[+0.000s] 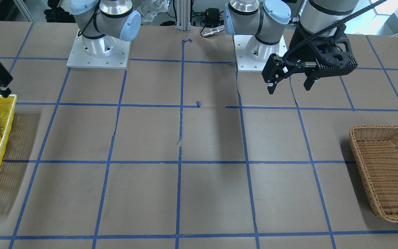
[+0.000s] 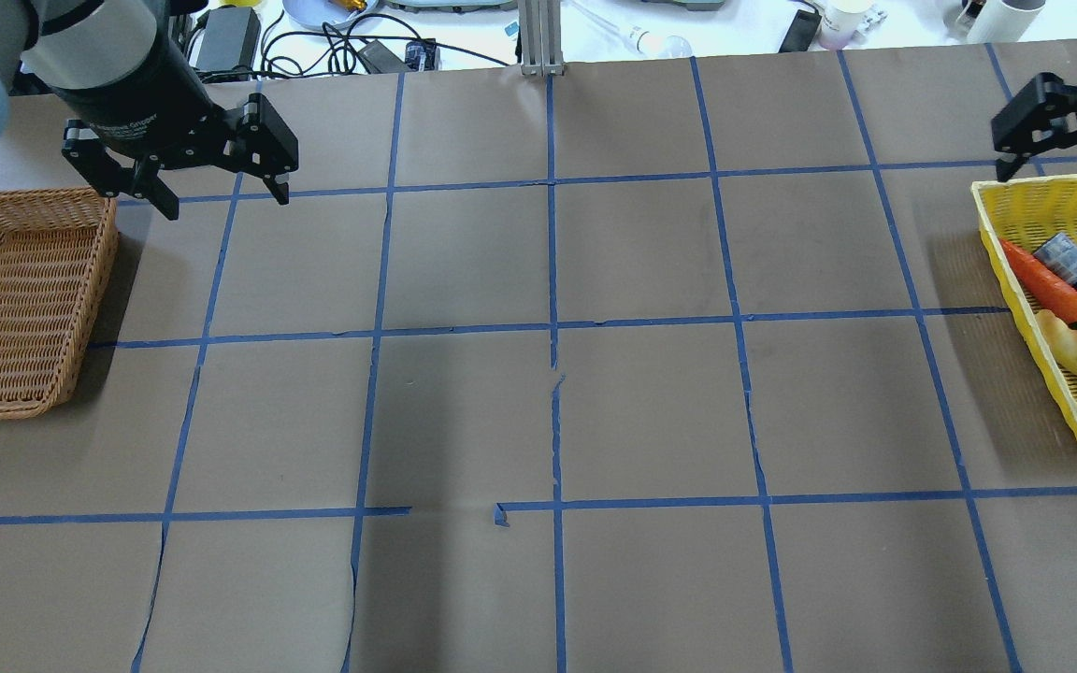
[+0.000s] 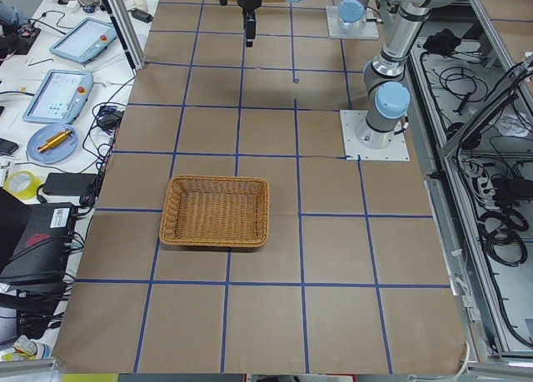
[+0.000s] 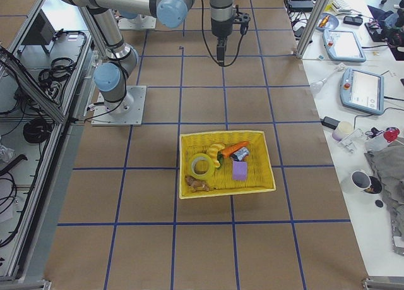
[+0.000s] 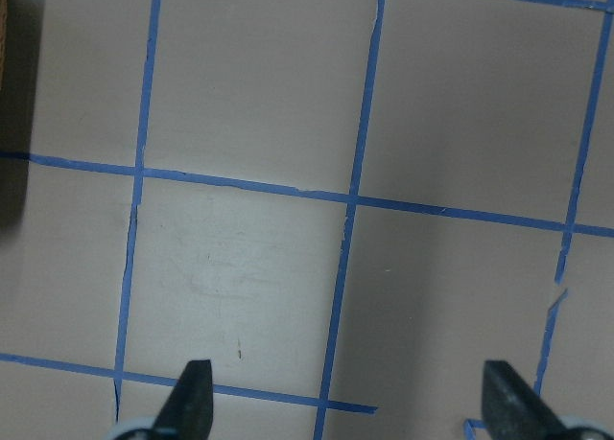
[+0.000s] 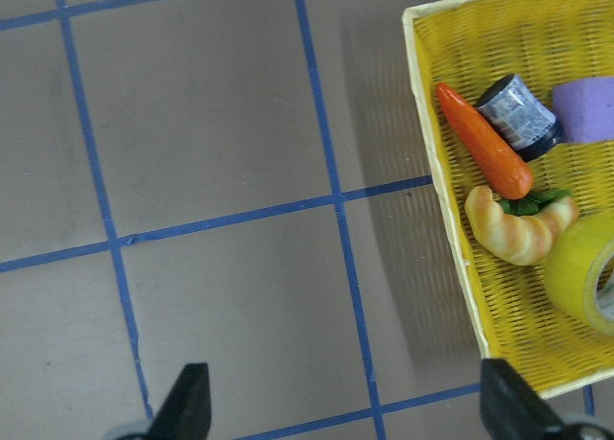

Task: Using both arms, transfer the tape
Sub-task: 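Reach the right gripper into the yellow basket and grasp the yellow tape roll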

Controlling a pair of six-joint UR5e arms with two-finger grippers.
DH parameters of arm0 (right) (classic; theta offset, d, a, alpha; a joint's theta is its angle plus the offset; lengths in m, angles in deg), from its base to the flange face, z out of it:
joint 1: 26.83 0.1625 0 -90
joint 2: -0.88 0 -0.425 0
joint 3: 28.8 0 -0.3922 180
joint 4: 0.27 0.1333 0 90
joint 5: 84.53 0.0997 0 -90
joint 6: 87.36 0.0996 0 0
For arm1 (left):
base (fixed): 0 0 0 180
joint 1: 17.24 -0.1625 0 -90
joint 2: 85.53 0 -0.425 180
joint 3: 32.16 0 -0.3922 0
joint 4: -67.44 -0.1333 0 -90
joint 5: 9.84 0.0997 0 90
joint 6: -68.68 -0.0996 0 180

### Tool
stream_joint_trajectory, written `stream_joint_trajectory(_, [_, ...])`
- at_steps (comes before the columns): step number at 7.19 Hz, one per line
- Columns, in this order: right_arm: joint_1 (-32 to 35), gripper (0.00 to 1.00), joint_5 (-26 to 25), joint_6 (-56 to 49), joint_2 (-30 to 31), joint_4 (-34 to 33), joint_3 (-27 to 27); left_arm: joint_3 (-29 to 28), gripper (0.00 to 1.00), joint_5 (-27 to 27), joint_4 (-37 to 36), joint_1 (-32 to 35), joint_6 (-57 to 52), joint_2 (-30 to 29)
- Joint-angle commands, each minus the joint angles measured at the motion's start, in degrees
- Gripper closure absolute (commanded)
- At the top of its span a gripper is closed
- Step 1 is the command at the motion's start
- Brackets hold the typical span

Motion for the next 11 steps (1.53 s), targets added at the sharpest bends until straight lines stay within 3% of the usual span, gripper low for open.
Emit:
stream_joint_trajectory(1, [-13.4,0.0,0.8,-11.0,-6.7,-4.4,-0.5,0.0,0.0,-0.1,-0.2,0.0,0.1,-0.2])
stream_joint_trajectory(3, [-18.7,0.0,0.9,-12.6,-11.8,-7.3,-1.9,-0.1,0.0,-0.1,-0.2,0.0,0.1,-0.2])
stream_joint_trajectory(6, [-23.7,0.0,1.2,-13.0,-13.5,-19.3,-12.2,-0.1,0.0,-0.2,-0.3,0.0,0.1,-0.3])
stream_joint_trajectory(7, [-23.9,0.0,0.9,-13.1,-15.2,-23.4,-13.2,-0.1,0.0,-0.1,-0.3,0.0,0.1,-0.2])
stream_joint_trajectory(9, [-26.4,0.01,1.2,-12.8,-19.3,-24.2,-13.1,-0.2,0.0,-0.1,-0.3,0.0,0.1,0.0])
stream_joint_trajectory(11, [-26.4,0.13,1.3,-12.5,-20.4,-24.9,-13.2,-0.1,0.0,-0.2,-0.3,0.0,0.1,0.0])
